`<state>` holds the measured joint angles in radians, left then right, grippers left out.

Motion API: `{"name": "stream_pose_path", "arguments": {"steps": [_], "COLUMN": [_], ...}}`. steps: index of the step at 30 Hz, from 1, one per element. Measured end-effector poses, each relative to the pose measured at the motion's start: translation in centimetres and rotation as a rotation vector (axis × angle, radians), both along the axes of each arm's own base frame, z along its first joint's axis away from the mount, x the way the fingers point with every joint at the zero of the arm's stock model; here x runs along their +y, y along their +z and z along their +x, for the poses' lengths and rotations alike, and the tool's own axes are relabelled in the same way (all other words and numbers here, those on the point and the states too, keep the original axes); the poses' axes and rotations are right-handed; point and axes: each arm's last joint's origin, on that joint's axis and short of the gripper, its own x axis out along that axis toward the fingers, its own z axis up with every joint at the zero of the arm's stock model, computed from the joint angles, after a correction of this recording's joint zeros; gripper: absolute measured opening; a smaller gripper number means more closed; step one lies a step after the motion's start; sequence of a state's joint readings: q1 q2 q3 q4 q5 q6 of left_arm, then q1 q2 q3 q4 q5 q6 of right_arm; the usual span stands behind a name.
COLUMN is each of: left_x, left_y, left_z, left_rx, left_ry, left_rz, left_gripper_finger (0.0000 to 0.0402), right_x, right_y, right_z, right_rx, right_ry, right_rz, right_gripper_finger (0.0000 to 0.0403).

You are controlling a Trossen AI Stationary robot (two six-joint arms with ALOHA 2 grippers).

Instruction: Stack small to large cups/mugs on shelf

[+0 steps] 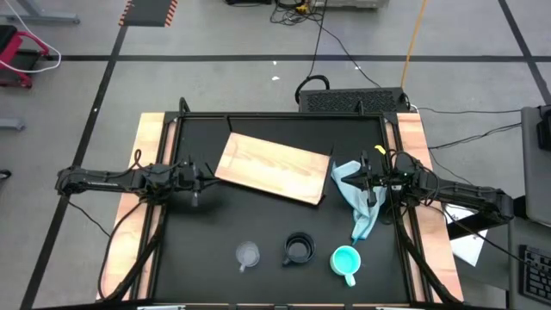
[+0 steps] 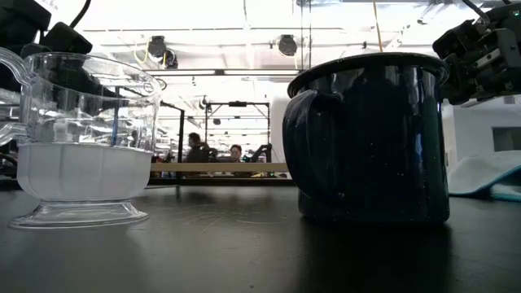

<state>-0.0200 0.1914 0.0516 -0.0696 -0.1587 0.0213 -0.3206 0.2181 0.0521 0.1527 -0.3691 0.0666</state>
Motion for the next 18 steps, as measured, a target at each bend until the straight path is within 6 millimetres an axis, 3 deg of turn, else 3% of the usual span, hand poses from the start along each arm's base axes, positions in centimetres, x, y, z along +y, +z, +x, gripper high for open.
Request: {"name": "stream_pose_path", "arguments": {"steps": [18], "left_x": [0.00], "left_y": [-0.05], "left_z": [-0.01], "left_rx": [-0.002], "left_ry": [0.009], "left_rz": [-0.051], "left_gripper_finger": [0.0026], "right_x": [0.00], "right_y": [0.00], "right_z": [0.00], "right_rx": [0.000], "right_ry": [0.000], "right_rz": [0.000], "right_gripper_finger": [0.0000]}}
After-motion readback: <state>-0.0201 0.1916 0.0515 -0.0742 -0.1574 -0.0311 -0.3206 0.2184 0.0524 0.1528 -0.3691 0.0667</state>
